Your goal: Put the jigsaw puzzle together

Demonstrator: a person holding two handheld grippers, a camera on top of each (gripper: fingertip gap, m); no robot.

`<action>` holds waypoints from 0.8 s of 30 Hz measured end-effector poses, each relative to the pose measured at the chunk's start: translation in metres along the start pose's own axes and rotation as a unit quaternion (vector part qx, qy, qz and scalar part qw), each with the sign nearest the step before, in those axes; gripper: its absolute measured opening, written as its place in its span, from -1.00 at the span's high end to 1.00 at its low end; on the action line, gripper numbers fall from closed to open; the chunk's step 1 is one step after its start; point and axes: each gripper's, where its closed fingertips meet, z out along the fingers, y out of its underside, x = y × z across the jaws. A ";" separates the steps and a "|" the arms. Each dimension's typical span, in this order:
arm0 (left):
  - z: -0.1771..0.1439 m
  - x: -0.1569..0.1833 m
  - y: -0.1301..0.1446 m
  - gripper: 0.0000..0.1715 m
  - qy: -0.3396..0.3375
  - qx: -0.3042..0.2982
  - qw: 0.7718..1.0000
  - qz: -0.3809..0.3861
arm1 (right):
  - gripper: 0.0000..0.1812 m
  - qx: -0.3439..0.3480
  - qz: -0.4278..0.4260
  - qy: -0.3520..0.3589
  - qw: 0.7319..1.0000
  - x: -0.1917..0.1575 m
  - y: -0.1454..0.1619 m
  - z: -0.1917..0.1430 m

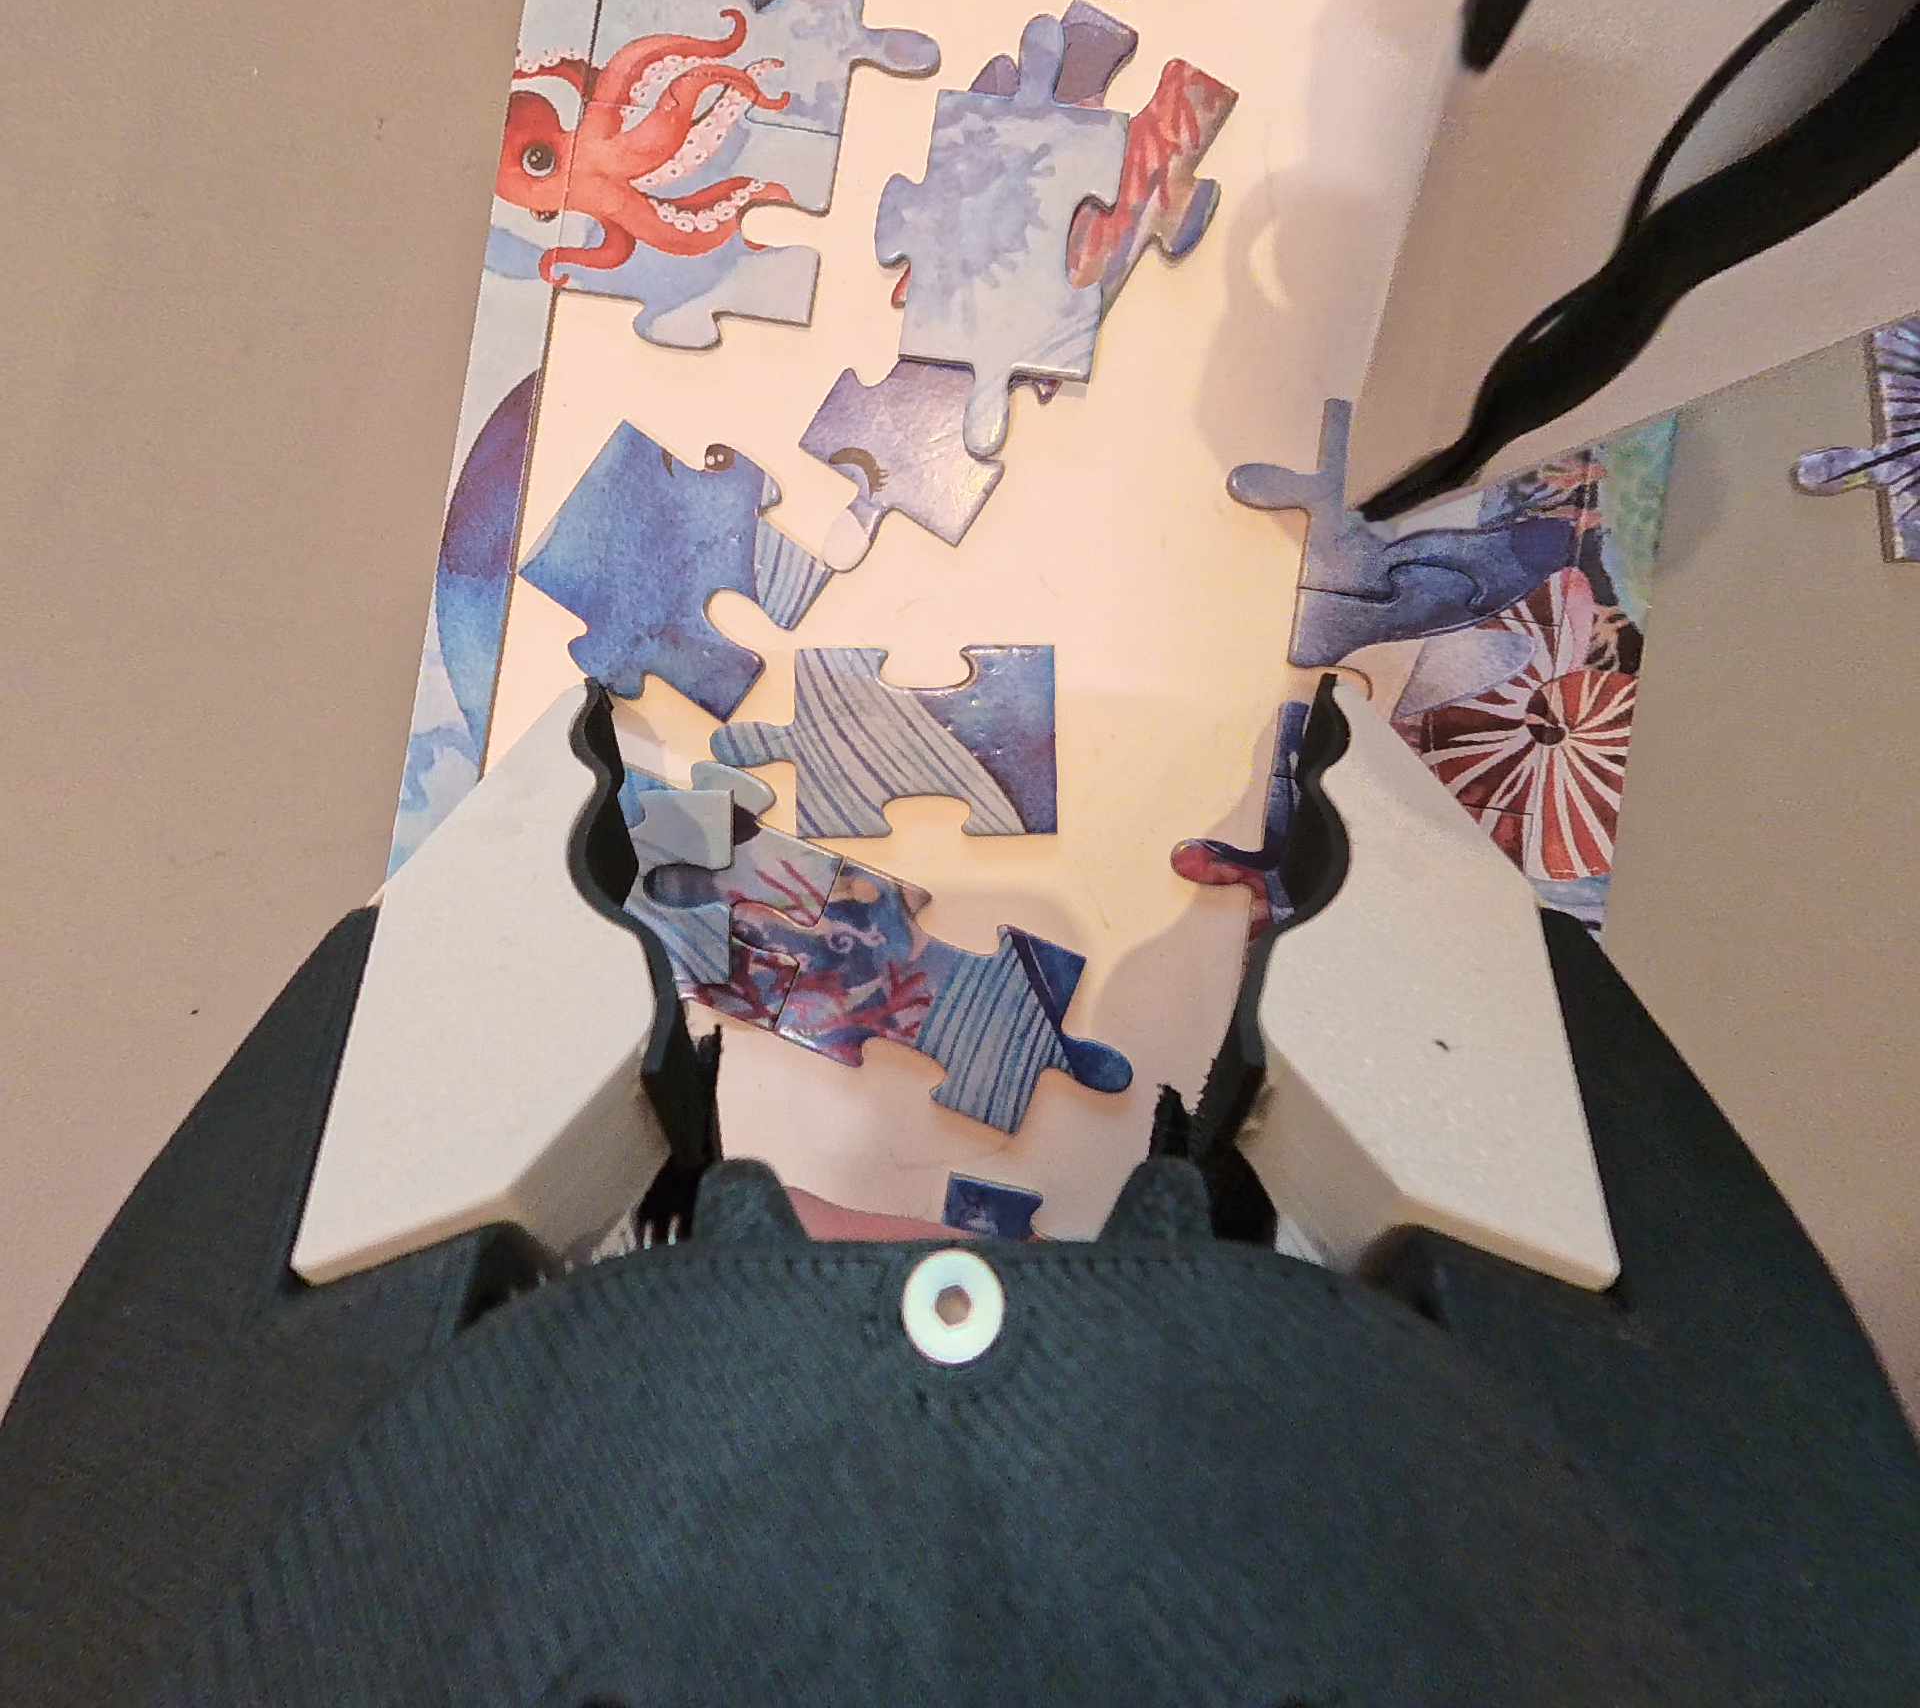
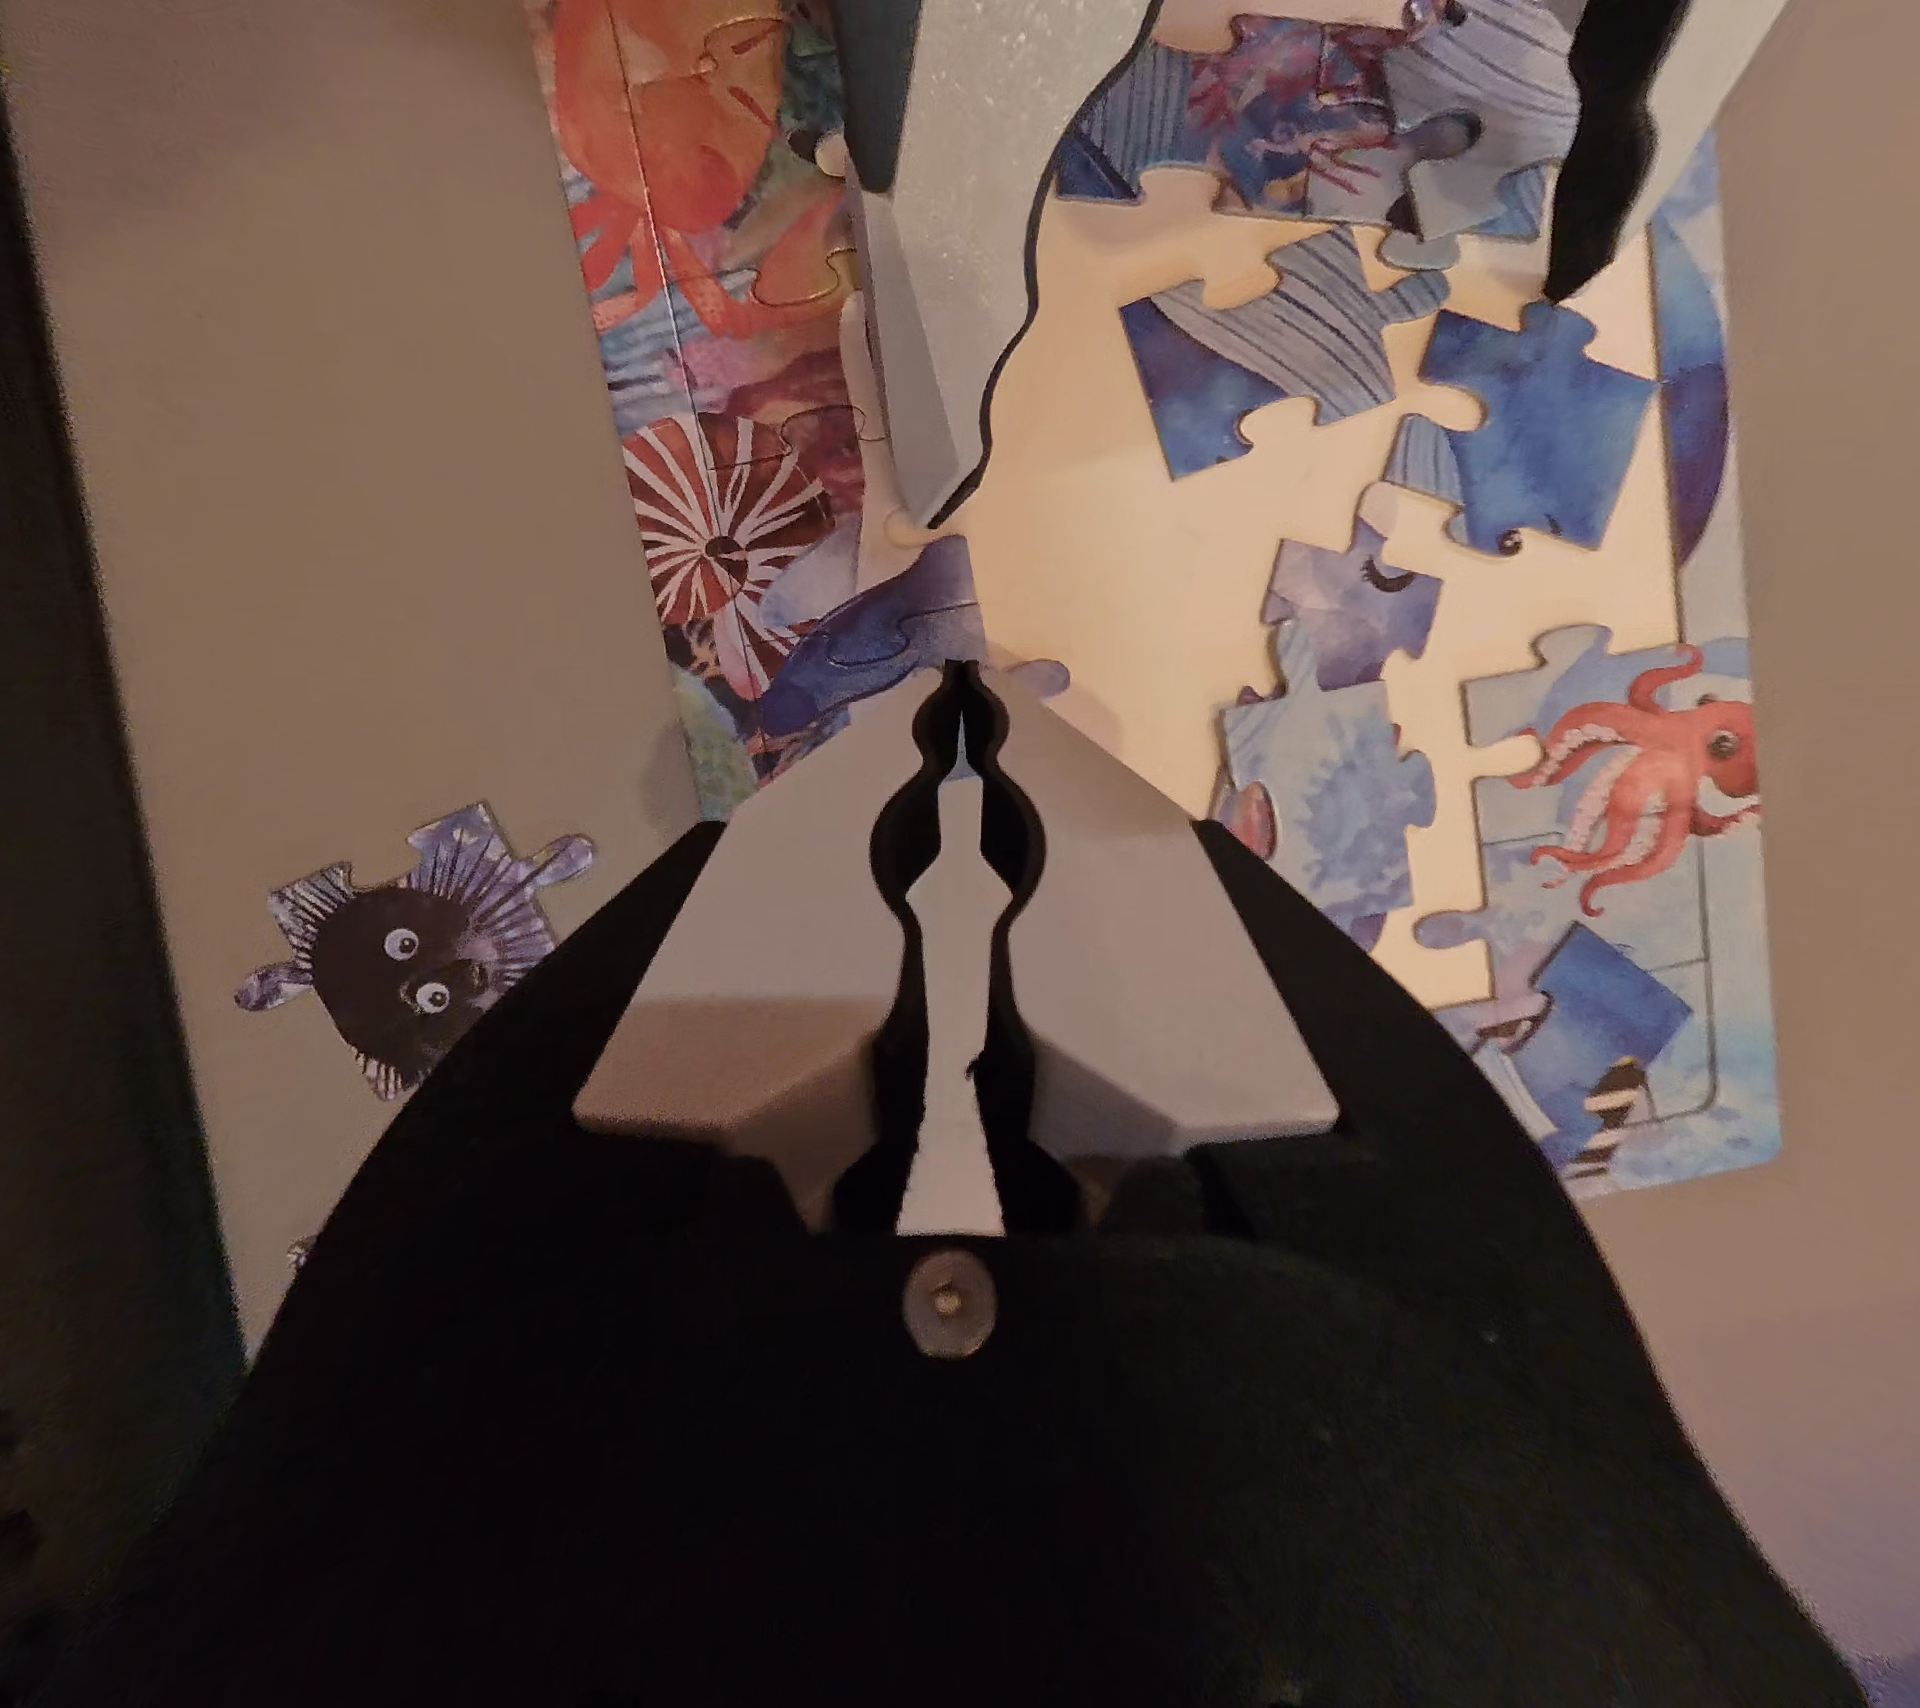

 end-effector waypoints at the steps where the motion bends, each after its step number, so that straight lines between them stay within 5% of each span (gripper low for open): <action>1: 0.000 0.000 0.000 -0.47 0.000 0.000 1.000 0.000 | 1.00 0.011 -0.002 0.000 1.000 -0.002 -0.003 -0.004; 12: 0.001 -0.001 -0.001 -0.47 0.000 0.001 1.000 0.000 | 1.00 0.031 -0.019 -0.039 0.999 -0.027 -0.015 -0.007; 14: 0.001 -0.002 -0.002 -0.47 0.000 0.002 1.000 0.000 | 1.00 -0.021 -0.022 -0.037 0.999 -0.028 0.002 0.005; 18: 0.001 -0.001 -0.003 -0.46 0.002 0.003 1.000 0.001 | 1.00 0.026 -0.010 0.004 1.000 -0.014 -0.013 -0.017; 24: -0.032 -0.005 -0.033 -0.39 0.027 0.113 0.993 -0.029 | 0.90 0.038 0.085 0.037 0.995 0.008 0.003 -0.042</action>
